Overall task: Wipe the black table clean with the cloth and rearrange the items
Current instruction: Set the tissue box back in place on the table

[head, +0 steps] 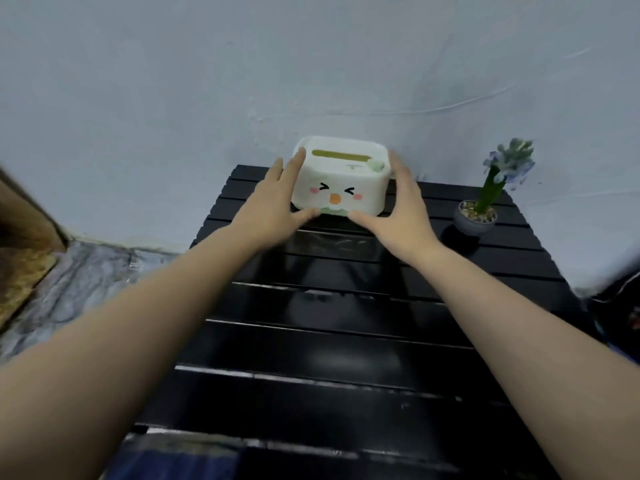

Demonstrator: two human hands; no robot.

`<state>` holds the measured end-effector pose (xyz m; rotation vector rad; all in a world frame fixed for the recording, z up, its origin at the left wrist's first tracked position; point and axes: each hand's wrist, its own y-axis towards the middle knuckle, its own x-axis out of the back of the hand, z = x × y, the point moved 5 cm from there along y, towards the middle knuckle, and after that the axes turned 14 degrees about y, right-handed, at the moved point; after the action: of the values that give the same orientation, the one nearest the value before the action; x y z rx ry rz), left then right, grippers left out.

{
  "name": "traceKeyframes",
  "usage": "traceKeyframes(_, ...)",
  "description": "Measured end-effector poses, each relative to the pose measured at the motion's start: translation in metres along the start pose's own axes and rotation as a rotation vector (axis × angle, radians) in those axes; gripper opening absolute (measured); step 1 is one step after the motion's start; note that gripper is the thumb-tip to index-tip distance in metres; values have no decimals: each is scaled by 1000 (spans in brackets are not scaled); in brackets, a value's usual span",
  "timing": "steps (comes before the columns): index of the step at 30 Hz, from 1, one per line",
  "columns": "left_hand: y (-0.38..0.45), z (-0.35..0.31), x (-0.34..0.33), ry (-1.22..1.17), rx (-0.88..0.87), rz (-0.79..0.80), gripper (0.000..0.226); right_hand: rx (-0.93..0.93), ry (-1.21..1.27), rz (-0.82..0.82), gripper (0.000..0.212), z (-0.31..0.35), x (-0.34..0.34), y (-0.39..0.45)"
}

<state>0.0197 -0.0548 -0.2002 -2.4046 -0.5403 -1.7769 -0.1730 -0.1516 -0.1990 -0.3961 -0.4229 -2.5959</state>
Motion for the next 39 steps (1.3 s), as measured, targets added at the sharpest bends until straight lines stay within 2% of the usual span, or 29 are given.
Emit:
traceKeyframes(4, 33, 13, -14, -182, 4, -3, 98, -17, 76, -15, 107, -26, -1, 32)
traceKeyframes(9, 41, 18, -23, -306, 68, -71, 77, -14, 164, -29, 87, -39, -5, 39)
traceKeyframes(16, 11, 6, -1, -327, 53, -140, 73, 14, 188, -54, 85, -8, 2, 13)
traceKeyframes(23, -52, -5, 28, -332, 2, -184, 73, 29, 240, -50, 84, 29, 11, -50)
traceKeyframes(28, -98, -1, 16, -349, 45, -162, 71, 1, 323, -36, 82, 18, 4, -91)
traceKeyframes(34, -116, 7, -3, -408, 81, -136, 71, -26, 301, 12, 84, 1, -8, -104)
traceKeyframes(39, -116, 5, 3, -366, 36, -87, 88, -51, 268, 66, 95, -2, -6, -101)
